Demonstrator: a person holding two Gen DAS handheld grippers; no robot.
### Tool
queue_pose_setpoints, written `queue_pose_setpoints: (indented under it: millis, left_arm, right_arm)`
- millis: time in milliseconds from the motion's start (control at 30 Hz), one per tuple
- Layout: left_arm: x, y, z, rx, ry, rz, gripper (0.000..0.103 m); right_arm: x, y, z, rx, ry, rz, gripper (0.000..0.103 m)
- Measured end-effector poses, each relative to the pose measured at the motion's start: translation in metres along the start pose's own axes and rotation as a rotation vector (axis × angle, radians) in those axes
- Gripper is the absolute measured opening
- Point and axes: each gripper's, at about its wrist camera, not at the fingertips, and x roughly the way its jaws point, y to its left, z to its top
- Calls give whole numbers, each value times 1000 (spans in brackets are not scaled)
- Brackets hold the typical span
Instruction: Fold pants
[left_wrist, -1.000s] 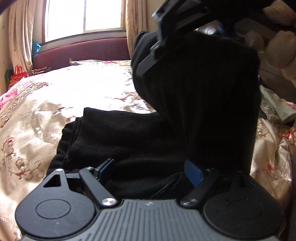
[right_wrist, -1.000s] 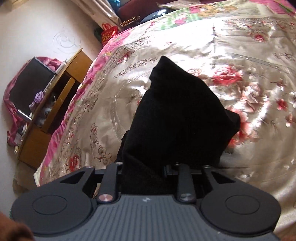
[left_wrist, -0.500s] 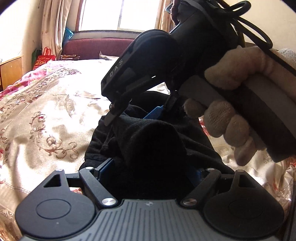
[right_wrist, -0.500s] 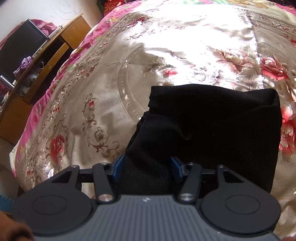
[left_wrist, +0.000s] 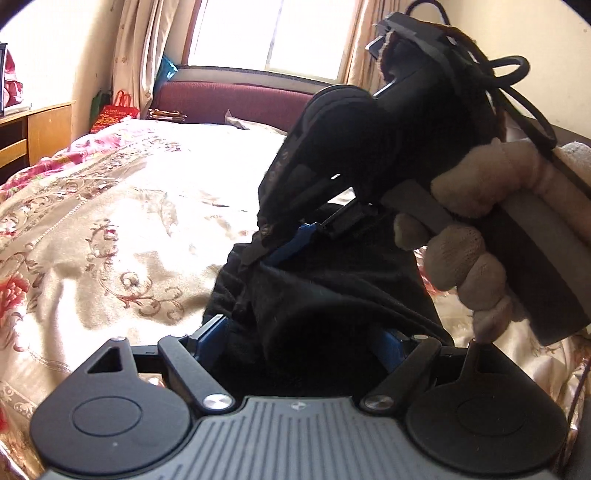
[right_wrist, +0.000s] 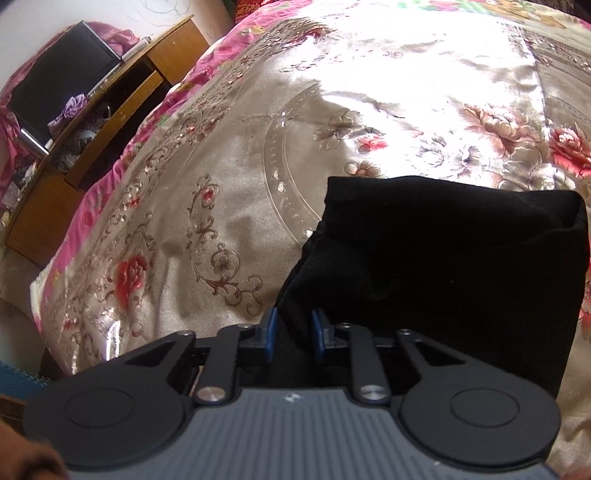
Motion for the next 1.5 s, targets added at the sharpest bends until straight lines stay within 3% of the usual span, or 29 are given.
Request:
queue_pose_setpoints:
  millis: [67, 100, 167, 300, 333, 367, 433, 600, 733, 833, 933, 967, 1067, 1133, 1200, 1233, 1333, 1400, 1433, 1467, 1500]
  left_arm:
    - [3, 7, 4, 3, -5, 19, 71]
    - [6, 10, 4, 2, 4, 53, 66]
    - [6, 18, 1, -20, 25, 55, 66]
    - [-2, 22, -7, -41, 46, -11, 69]
    - [-5, 21, -7, -33, 40, -19, 73]
    - [-8, 20, -7, -28, 35, -22, 76]
    - [-12, 21, -4, -30, 28, -22, 78]
    - [-11, 18, -6, -30, 32, -24, 87]
    - [1, -6, -10, 111, 45, 44, 87]
    - [1, -11, -11, 160, 35, 66, 82]
    - [10, -3, -9, 106, 76, 18, 50]
    - [12, 2, -9, 70, 88, 3, 47]
    - [12, 12, -8, 3, 85, -23, 41]
    - [8, 16, -9, -29, 73, -42, 39]
    - [9, 15, -8, -32, 82, -42, 39]
    - [11, 13, -8, -25, 85, -34, 39]
    - [16, 6, -9, 21, 95, -25, 40]
    - [20, 5, -9, 30, 100, -16, 47]
    - [23, 6, -9, 31, 102, -11, 50]
    - [25, 8, -8, 24, 103, -14, 50]
    - [26, 12, -7, 5, 111, -31, 49]
  right_arm:
    - [1, 6, 5, 9, 10, 40, 2]
    - [1, 12, 6, -17, 0, 20, 2]
    - [-5, 22, 7, -100, -33, -31, 7]
    - [-28, 21, 6, -206, -56, -94, 8]
    - [-31, 19, 8, -236, -53, -118, 19]
    - [-33, 15, 10, -263, -52, -139, 40]
    - [-35, 8, 14, -311, -78, -186, 58]
    - [-27, 0, 33, -411, -74, -196, 66]
    - [-2, 2, 45, -486, -12, -154, 69]
    - [-5, -6, 50, -469, -39, -161, 66]
    - [-34, -20, 59, -420, -125, -111, 65]
    - [-40, -23, 59, -418, -128, -85, 65]
    - [-45, -24, 52, -519, -27, 9, 65]
    - [-36, -21, 42, -605, 16, -15, 65]
    - [-24, -20, 37, -707, 9, -102, 64]
    - [-21, -22, 37, -731, 3, -104, 64]
    - [0, -34, 53, -674, 69, -29, 66]
    - [18, -42, 60, -628, 102, -4, 67]
    - [24, -46, 63, -591, 111, 15, 62]
    - [28, -50, 66, -533, 126, 37, 37]
    - [29, -53, 69, -467, 131, 45, 26]
